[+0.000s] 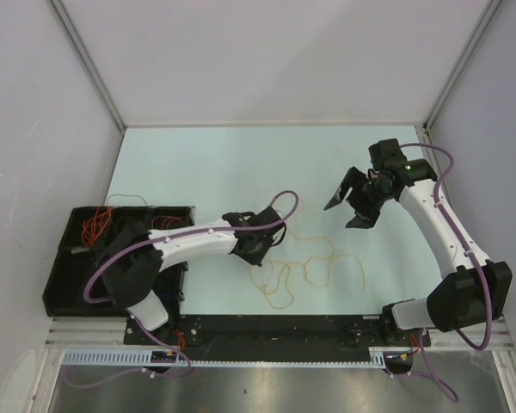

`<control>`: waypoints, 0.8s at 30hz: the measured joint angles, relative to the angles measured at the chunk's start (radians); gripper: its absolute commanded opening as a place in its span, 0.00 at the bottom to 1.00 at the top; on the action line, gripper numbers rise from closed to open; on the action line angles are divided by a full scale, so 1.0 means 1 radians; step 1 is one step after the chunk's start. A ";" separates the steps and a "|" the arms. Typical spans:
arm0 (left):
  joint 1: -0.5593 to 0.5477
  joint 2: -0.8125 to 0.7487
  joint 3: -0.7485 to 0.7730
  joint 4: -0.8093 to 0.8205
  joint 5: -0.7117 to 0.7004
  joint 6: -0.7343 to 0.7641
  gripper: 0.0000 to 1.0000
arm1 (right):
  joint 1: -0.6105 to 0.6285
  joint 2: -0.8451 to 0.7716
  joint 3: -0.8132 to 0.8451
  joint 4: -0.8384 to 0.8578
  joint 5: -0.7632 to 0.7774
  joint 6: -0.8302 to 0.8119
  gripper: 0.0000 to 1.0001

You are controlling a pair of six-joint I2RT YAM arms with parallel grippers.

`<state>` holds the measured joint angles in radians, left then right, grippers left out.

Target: Untangle the cables

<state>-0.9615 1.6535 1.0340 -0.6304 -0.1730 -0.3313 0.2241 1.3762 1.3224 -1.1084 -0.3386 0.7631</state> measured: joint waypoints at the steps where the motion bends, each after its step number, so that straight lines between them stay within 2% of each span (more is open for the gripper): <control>1: 0.006 -0.023 0.019 -0.032 -0.005 0.000 0.00 | 0.000 0.001 0.000 0.008 -0.008 0.003 0.77; 11: 0.105 -0.277 0.300 -0.248 -0.034 -0.010 0.00 | 0.000 0.043 0.000 0.123 -0.101 0.032 0.76; 17: 0.147 -0.311 0.428 -0.391 -0.052 -0.016 0.00 | 0.034 0.082 0.000 0.235 -0.185 0.049 0.76; 24: 0.215 -0.313 0.643 -0.492 -0.044 -0.027 0.00 | 0.159 0.137 0.003 0.412 -0.281 0.071 0.76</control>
<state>-0.7467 1.3403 1.6772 -1.1225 -0.2169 -0.3580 0.3828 1.5131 1.3254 -0.6968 -0.6193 0.8341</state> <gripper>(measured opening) 0.005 0.760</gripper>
